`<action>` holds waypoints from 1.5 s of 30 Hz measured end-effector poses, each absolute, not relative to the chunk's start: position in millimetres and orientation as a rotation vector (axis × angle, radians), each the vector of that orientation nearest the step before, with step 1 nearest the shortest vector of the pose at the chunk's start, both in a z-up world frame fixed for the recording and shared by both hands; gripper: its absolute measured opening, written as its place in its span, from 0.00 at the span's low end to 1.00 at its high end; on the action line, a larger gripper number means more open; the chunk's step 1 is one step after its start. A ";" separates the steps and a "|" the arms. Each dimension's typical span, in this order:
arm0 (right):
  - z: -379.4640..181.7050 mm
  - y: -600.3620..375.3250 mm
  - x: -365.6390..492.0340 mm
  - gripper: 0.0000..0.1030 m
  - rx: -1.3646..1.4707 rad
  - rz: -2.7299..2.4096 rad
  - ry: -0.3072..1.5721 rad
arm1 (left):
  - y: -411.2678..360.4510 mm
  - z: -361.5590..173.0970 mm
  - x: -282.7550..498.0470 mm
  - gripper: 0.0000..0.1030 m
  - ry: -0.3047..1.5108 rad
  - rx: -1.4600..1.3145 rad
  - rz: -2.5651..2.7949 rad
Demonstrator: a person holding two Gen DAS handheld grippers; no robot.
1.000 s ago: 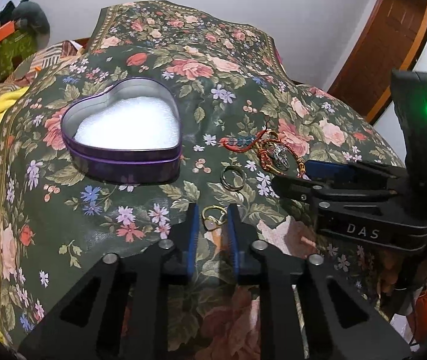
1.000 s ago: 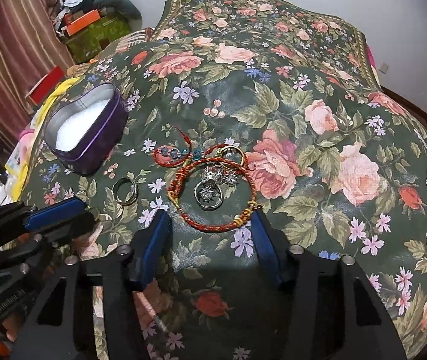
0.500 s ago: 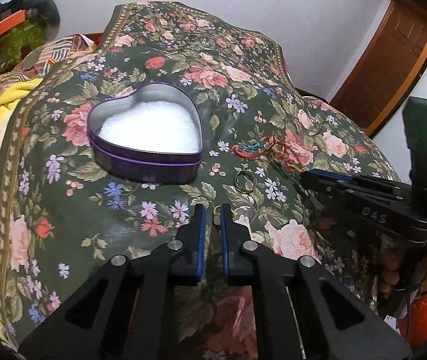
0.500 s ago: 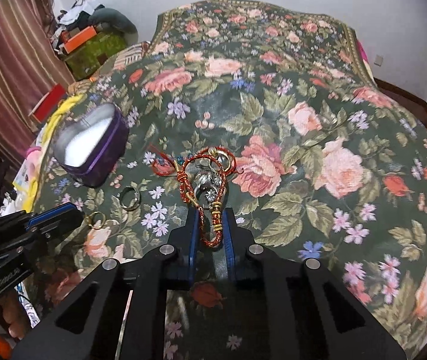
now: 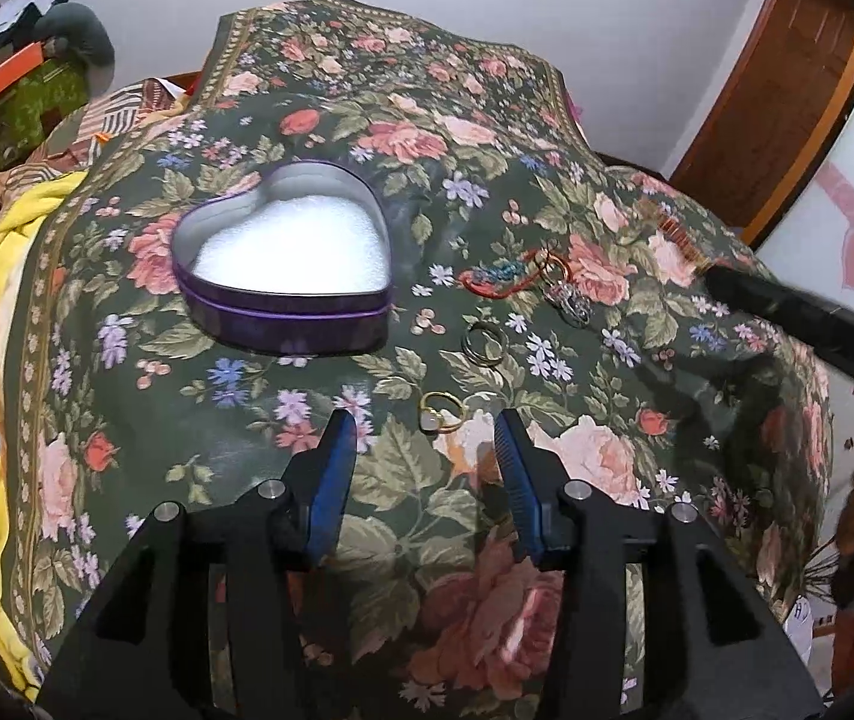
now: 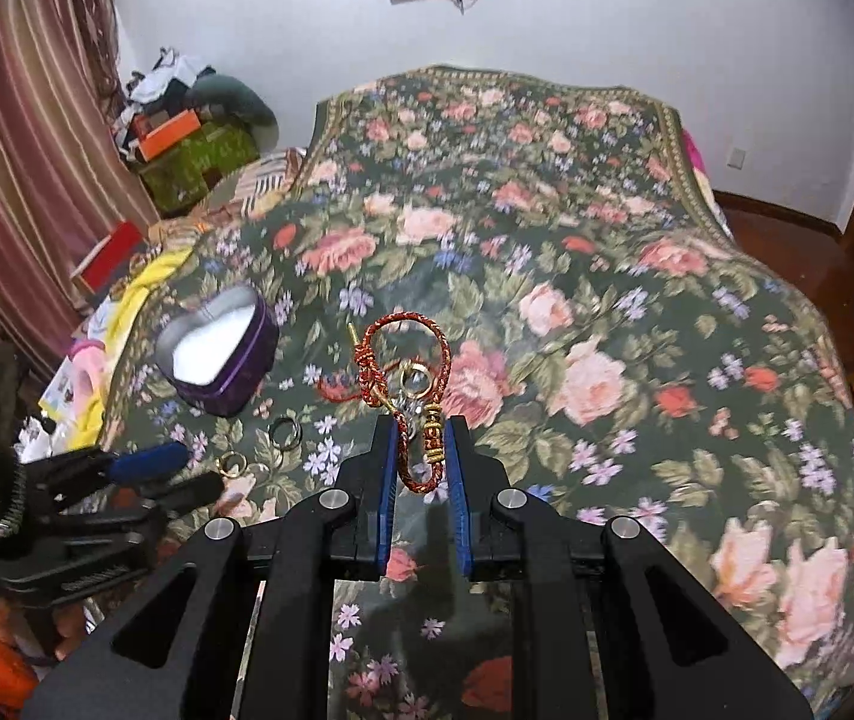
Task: Organize jewelry
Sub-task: 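Grasp the red-and-gold beaded bracelet with the right tool and lift it, then carry the beaded bracelet over the purple heart tin with the right tool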
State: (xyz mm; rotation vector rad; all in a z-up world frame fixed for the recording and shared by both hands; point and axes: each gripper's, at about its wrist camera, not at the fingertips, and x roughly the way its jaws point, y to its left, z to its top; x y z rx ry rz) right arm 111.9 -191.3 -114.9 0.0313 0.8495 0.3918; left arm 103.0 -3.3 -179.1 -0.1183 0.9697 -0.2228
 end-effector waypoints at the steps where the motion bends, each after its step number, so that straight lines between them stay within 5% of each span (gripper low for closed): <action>1: -113.2 -192.1 111.3 0.14 0.032 0.391 0.844 | -5.8 -180.7 104.6 0.45 0.972 -0.108 -0.221; 5: -105.5 -198.9 109.0 0.14 0.041 0.381 0.818 | -12.5 -185.6 108.7 0.43 0.961 -0.084 -0.203; 10: -101.1 -203.9 104.3 0.14 0.050 0.382 0.801 | -15.8 -189.2 112.0 0.15 0.955 -0.066 -0.195; 13: -99.6 -203.6 103.3 0.14 0.054 0.386 0.795 | -13.8 -189.2 112.0 0.07 0.957 -0.087 -0.210; 45: -58.7 -119.6 108.9 0.14 0.019 0.569 0.667 | 58.2 -76.5 96.1 0.07 0.636 -0.127 -0.055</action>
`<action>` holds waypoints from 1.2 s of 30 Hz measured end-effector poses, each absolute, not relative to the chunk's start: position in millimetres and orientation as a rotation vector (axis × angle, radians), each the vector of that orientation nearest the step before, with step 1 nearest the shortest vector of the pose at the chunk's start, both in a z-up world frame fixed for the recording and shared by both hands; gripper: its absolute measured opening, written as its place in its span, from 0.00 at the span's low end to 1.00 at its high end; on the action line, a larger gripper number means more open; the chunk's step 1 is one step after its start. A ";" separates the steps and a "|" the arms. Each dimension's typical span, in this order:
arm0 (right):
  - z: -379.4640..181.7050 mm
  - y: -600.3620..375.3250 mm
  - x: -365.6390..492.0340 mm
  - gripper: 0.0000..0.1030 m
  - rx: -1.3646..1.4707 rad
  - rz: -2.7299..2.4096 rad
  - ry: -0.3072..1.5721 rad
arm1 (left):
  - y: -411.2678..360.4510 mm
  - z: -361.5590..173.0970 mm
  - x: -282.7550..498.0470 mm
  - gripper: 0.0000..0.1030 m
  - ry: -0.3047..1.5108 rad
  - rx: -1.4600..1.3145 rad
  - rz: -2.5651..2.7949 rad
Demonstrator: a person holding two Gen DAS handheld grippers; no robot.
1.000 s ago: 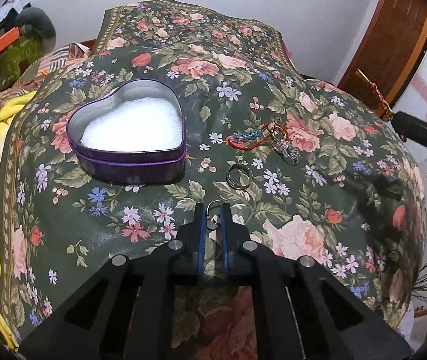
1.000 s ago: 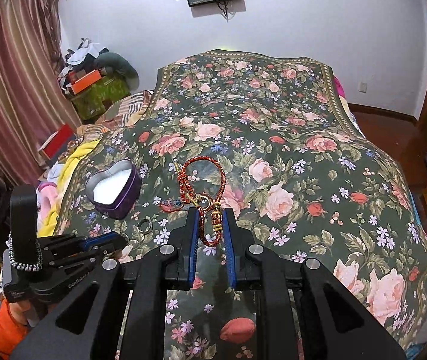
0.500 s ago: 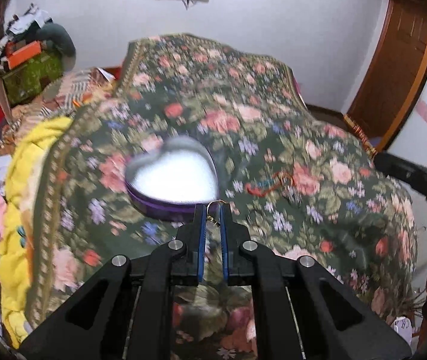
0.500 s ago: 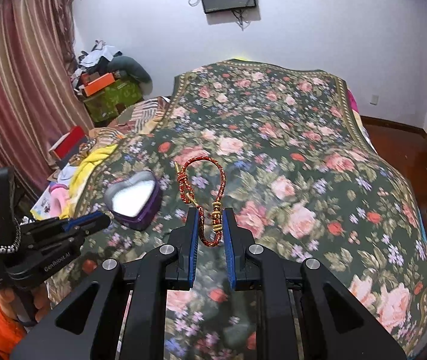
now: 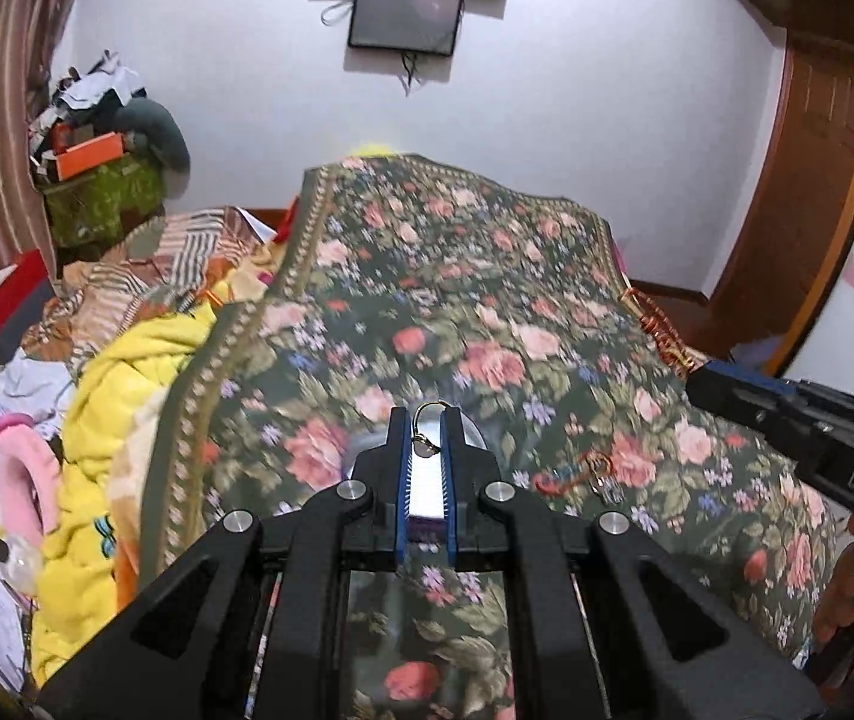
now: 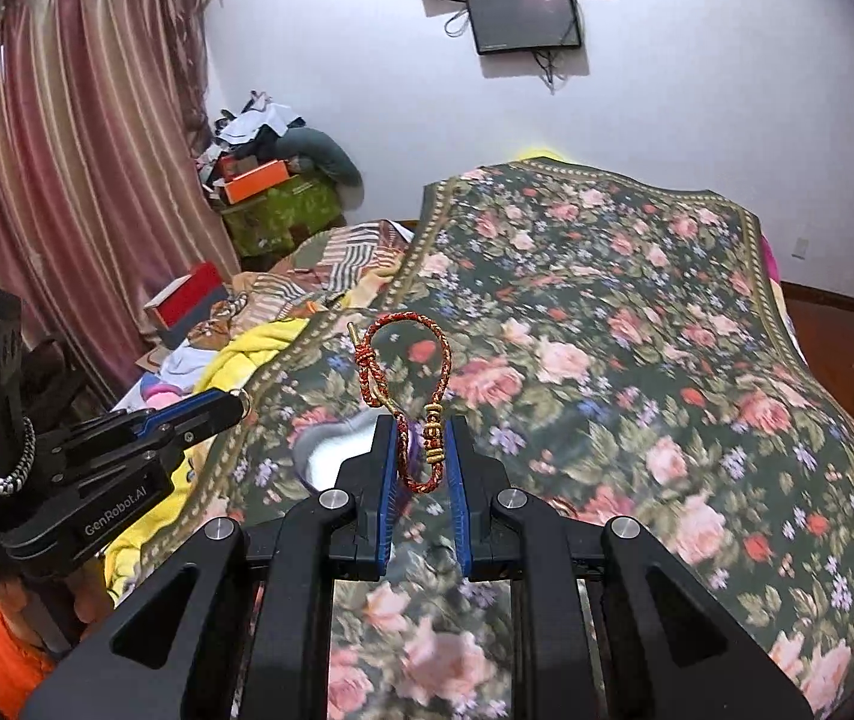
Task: Organize jewelry
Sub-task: 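Carry the beaded bracelet over the purple heart tin with the right tool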
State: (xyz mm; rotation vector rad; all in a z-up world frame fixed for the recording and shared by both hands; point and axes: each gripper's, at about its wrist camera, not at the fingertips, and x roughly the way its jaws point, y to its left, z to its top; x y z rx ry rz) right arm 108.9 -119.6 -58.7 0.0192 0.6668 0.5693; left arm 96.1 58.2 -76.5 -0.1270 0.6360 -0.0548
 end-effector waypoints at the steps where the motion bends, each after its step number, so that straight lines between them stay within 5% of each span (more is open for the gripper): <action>1: -58.2 -117.3 110.0 0.14 0.020 0.574 0.666 | 60.6 -74.4 96.6 0.07 0.629 -0.128 -0.050; 36: -123.8 -44.8 149.8 0.14 -0.089 0.656 0.849 | 83.4 -133.9 149.7 0.07 0.796 -0.185 -0.106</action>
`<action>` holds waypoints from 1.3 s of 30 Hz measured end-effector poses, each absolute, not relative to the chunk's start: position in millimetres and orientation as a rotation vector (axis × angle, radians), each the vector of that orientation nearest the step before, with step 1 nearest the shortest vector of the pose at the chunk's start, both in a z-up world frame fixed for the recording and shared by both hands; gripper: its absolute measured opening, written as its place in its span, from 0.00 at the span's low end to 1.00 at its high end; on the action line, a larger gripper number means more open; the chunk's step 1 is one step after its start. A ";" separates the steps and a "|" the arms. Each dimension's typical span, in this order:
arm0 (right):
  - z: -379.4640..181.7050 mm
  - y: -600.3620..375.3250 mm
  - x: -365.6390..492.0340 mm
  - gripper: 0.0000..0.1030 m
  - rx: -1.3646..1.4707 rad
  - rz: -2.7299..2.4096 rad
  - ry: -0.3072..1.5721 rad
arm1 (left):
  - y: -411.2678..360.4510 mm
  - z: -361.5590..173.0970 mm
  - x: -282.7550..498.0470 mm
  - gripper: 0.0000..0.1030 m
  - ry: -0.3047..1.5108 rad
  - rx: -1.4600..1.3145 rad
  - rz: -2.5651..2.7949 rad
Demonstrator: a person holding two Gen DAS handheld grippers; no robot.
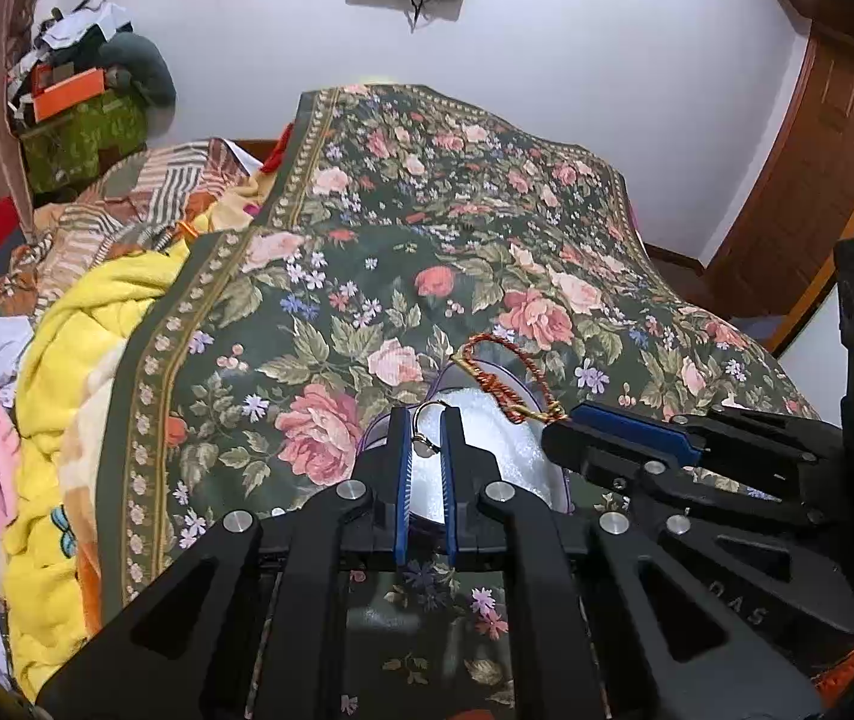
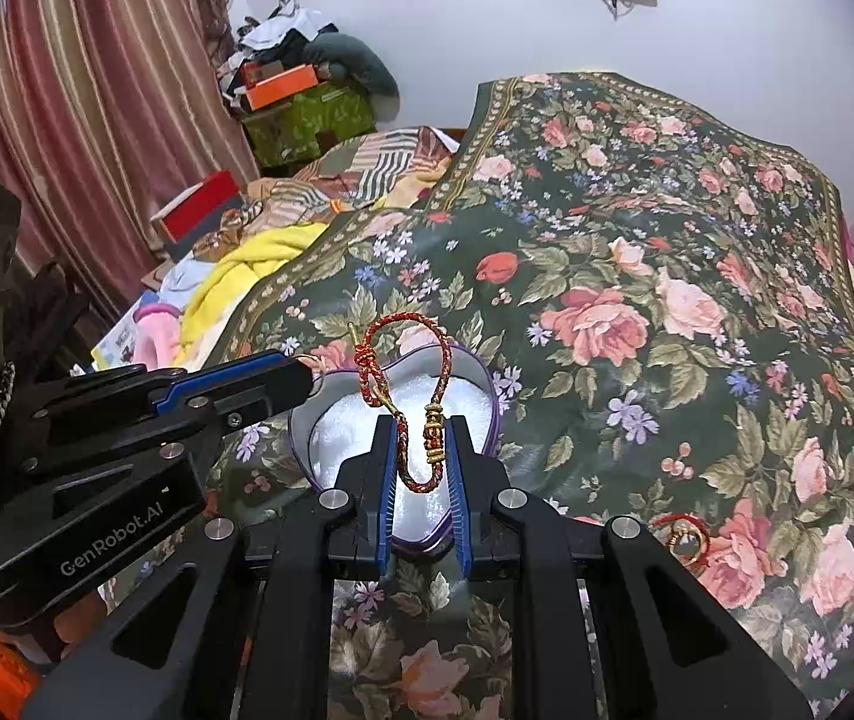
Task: Organize jewelry
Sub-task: 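Carry the beaded bracelet over the purple heart tin with the right tool, then open the right tool to drop the bracelet into the tin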
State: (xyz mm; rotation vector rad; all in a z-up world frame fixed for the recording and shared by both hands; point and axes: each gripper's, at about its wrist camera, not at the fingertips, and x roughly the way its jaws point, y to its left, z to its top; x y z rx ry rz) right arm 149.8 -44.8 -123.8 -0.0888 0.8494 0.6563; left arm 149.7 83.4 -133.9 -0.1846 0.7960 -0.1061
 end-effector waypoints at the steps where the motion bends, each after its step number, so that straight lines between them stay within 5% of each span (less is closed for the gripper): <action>1: -125.2 -43.8 150.2 0.14 -0.092 0.657 0.852 | 83.9 -135.0 151.1 0.07 0.801 -0.188 -0.109; 27: -112.1 -50.9 143.9 0.26 -0.117 0.642 0.834 | 88.8 -119.0 140.5 0.10 0.789 -0.165 -0.073; 35: -83.9 -76.1 133.1 0.26 -0.095 0.595 0.760 | 73.6 -95.5 122.7 0.30 0.735 -0.104 -0.063; 39: -74.1 -92.2 127.7 0.39 -0.082 0.566 0.730 | 61.9 -85.1 114.9 0.37 0.709 -0.069 -0.063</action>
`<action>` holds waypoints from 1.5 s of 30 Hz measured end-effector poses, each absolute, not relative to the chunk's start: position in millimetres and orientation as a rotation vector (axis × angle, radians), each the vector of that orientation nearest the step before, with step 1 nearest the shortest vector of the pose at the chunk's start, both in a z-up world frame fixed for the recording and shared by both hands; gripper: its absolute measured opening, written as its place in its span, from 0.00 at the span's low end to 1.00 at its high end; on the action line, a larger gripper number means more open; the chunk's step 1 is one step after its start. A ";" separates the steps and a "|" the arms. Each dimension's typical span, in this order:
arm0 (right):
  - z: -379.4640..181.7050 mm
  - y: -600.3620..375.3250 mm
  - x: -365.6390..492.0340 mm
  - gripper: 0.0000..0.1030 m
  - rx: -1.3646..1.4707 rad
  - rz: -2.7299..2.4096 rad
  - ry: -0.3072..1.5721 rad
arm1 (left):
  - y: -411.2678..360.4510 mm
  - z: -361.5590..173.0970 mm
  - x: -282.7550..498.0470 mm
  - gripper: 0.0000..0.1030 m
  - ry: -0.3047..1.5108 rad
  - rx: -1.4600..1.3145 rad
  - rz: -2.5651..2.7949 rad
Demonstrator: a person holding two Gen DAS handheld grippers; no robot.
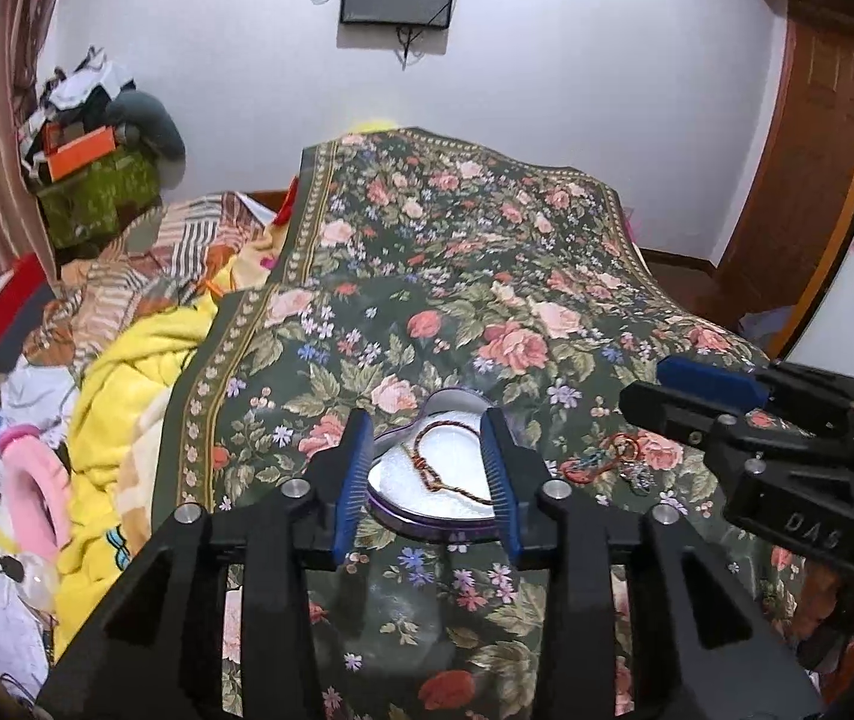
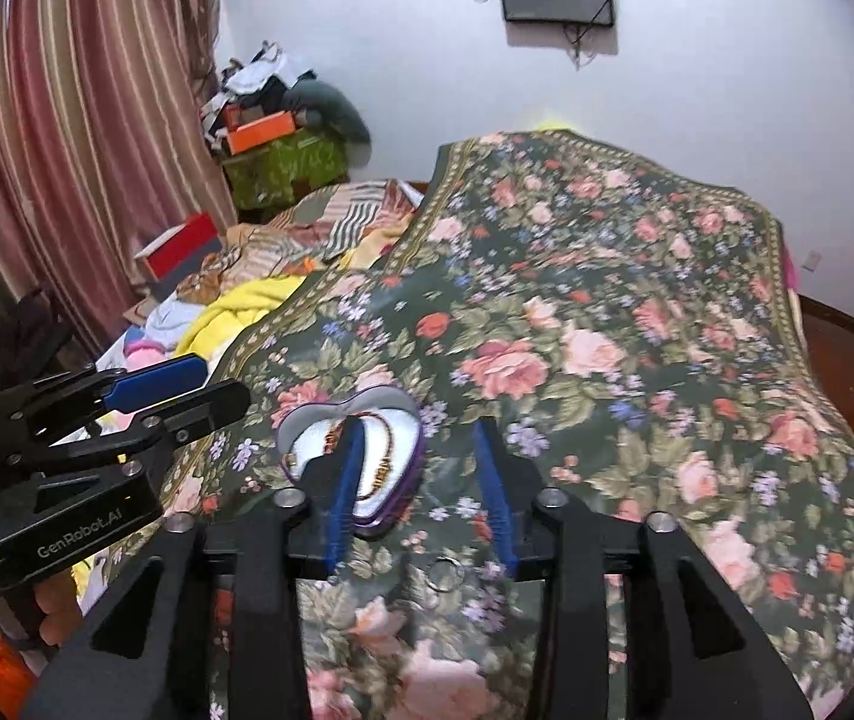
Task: Organize jewelry
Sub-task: 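Open the right tool to drop the bracelet into the tin, then move the left tool to the silver ring beside the tin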
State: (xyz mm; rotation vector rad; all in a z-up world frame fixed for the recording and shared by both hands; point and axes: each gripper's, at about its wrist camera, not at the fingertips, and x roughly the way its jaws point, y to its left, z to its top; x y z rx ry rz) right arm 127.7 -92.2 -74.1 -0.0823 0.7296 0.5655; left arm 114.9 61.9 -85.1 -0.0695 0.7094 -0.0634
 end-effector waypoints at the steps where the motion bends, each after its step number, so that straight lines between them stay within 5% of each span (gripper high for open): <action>1: -71.3 -98.3 125.6 0.40 -0.077 0.552 0.718 | 59.1 -83.6 113.9 0.40 0.705 -0.063 -0.065; 21: -75.3 -186.9 113.4 0.41 -0.054 0.377 0.725 | -11.9 -86.6 111.2 0.51 0.740 0.006 -0.185; 39: -128.8 -206.2 118.8 0.41 -0.041 0.383 0.900 | -42.2 -176.8 132.3 0.51 0.982 -0.019 -0.263; 45: -134.8 -202.4 122.8 0.41 -0.026 0.411 0.921 | -41.7 -188.1 143.1 0.43 0.995 -0.005 -0.249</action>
